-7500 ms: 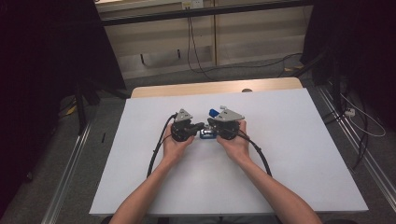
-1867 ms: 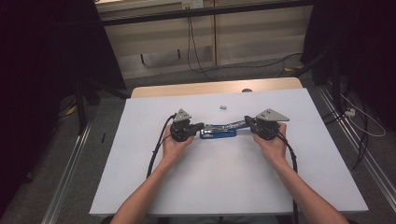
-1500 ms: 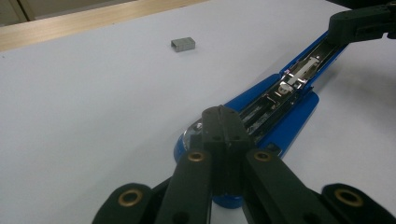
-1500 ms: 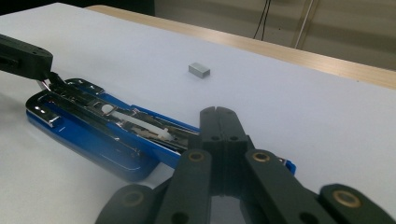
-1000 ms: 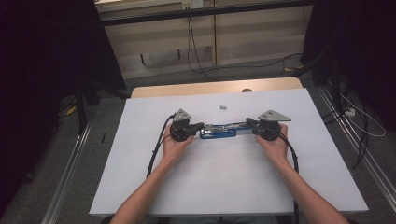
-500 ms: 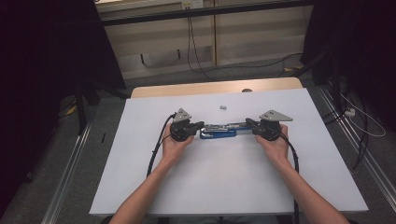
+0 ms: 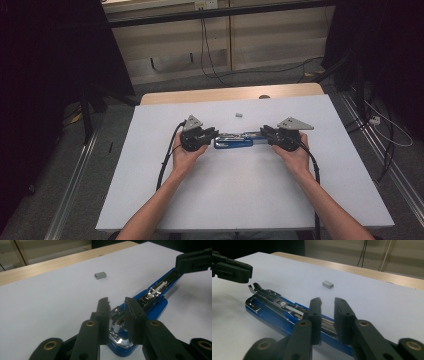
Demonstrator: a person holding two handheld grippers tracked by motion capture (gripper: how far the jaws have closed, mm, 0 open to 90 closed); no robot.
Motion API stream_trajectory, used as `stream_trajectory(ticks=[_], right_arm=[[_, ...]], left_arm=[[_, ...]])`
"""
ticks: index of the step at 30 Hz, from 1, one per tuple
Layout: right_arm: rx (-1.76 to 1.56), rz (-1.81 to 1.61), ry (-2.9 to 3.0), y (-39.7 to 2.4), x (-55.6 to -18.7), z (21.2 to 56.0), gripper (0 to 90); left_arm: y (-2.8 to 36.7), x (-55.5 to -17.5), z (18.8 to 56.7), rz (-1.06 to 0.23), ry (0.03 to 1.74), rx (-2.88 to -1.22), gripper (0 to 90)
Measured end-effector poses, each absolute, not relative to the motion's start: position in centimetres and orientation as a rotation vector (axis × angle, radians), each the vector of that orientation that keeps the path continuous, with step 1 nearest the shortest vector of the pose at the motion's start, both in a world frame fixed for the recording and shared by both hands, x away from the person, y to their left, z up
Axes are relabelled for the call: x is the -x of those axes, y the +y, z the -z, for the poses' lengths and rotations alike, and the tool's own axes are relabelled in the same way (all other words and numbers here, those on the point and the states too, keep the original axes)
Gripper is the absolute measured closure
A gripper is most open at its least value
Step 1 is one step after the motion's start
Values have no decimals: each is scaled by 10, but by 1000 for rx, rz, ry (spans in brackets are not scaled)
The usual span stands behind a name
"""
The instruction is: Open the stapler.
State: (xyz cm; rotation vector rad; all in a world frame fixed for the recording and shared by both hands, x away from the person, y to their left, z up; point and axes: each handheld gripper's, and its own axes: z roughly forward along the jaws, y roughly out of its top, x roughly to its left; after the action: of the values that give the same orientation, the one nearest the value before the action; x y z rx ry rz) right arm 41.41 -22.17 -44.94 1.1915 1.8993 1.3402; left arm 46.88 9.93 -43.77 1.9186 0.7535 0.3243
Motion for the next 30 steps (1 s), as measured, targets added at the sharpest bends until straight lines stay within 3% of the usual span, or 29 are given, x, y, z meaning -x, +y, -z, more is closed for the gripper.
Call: stream_trajectory(ticks=[2,3,4,8,9,11,12,13,15,20,30], right_arm=[[-1190,-1349,1900,-222,-414,449,720],[-1195,-1360,1898,-222,-414,449,680],[-1204,-1358,1892,-221,-414,448,568],[-1232,-1320,1900,-218,-415,448,378],[-1232,-1320,1900,-218,-415,448,378],[-1238,-1298,1904,-217,-416,449,326],[-1249,-1298,1890,-217,-416,449,238],[-1249,-1298,1890,-217,-416,449,238],[-1257,-1296,1877,-217,-416,449,158],[-1274,-1371,1838,-219,-417,449,63],[-1269,-1383,1866,-216,-415,447,44]], left_arm=[[101,-468,437,-314,752,-1913,669],[102,-468,437,-329,753,-1915,577],[103,-467,437,-334,756,-1914,549],[105,-464,437,-350,785,-1919,367],[105,-464,437,-359,789,-1924,367],[107,-463,436,-366,801,-1934,277],[109,-464,434,-382,814,-1935,188],[109,-464,434,-382,814,-1935,163],[111,-464,433,-405,817,-1931,144],[113,-465,432,-386,826,-1922,55],[123,-452,415,-415,818,-1855,46]])
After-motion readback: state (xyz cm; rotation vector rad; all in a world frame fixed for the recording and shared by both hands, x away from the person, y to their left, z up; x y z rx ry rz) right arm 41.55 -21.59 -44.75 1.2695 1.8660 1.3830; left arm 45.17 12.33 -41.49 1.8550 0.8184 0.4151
